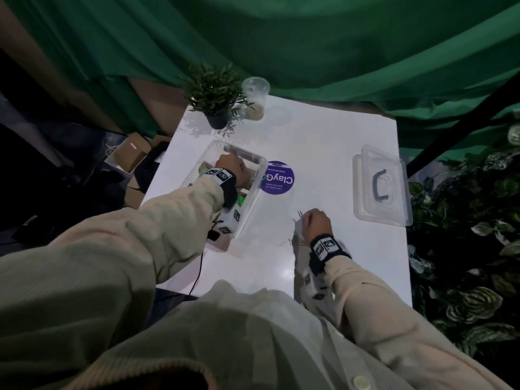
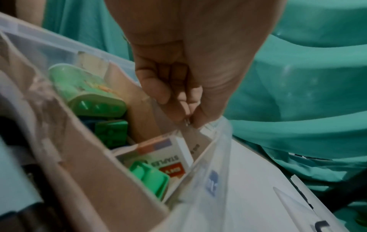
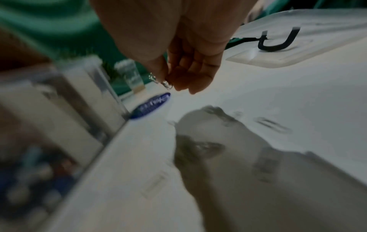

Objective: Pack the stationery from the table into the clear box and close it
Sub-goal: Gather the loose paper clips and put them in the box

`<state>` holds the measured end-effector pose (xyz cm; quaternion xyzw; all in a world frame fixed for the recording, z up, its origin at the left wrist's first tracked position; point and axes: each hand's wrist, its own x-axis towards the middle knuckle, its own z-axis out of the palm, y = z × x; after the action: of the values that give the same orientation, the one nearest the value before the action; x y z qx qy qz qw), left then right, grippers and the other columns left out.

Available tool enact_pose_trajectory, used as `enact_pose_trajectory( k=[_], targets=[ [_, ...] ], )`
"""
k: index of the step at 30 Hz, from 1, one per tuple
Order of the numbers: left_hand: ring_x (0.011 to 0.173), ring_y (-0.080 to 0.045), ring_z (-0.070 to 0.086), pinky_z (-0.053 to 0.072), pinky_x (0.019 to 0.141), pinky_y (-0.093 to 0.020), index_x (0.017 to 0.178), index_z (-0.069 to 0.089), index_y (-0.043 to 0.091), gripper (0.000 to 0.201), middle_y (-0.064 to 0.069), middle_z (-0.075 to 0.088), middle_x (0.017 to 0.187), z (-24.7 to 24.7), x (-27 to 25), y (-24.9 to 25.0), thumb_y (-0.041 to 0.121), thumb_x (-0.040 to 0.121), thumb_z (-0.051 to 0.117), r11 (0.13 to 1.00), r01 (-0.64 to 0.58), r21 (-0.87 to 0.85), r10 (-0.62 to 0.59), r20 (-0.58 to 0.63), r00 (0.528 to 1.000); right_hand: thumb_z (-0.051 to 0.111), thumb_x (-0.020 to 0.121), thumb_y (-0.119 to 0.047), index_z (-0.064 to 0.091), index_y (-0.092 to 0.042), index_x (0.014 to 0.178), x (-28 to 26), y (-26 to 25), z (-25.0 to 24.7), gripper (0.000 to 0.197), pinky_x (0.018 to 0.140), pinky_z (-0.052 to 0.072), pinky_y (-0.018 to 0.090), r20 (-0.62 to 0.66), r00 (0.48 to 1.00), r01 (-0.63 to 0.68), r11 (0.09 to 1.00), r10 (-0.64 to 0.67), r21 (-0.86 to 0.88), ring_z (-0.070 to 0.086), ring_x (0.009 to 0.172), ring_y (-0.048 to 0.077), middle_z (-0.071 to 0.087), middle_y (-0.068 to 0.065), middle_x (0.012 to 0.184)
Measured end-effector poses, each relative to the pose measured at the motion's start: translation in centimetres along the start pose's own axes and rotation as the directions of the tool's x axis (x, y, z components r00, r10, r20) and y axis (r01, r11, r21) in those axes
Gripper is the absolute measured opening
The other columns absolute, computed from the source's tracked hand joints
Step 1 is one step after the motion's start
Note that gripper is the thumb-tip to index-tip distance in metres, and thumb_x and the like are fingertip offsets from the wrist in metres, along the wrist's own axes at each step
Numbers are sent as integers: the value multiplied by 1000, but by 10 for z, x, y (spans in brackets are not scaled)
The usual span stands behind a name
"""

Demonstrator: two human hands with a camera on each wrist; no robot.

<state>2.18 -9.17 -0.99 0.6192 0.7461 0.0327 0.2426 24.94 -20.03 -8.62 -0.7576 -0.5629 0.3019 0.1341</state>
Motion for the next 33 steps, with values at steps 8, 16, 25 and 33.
enact_pose_trajectory(
  k=[8,16,25,33],
  targets=[
    [92,-30,67,54,75,-31,99,70,8,30,-10,70,100,-1,17,-3,30,85,55,986,70,-149,-71,1,997,55,93,-29,69,1,93,28,-116,-25,33,85,51,34,22,1000,7,953,-15,304,63,98,34,70,20,99],
    [102,-28,67,53,94,-35,106,73,9,21,-10,71,111,-11,15,-20,14,89,62,941,18,-337,14,93,996,57,91,-31,71,-10,84,50,-166,-12,26,67,44,25,17,998,-65,967,62,245,59,80,26,70,12,90],
    [105,-27,66,51,97,-35,105,75,11,22,-10,72,110,-14,9,-36,7,88,61,923,-44,-381,85,92,992,59,90,-16,77,-10,90,51,-169,5,19,85,57,37,-21,999,-41,948,50,315,70,86,29,75,11,90],
    [99,-23,65,50,82,-25,107,71,26,27,-1,70,111,-12,-14,-4,22,90,51,941,-294,-167,301,18,953,68,81,-17,77,-20,86,39,-124,-14,11,77,56,28,-110,989,-35,892,94,450,68,76,18,72,0,79]
  ],
)
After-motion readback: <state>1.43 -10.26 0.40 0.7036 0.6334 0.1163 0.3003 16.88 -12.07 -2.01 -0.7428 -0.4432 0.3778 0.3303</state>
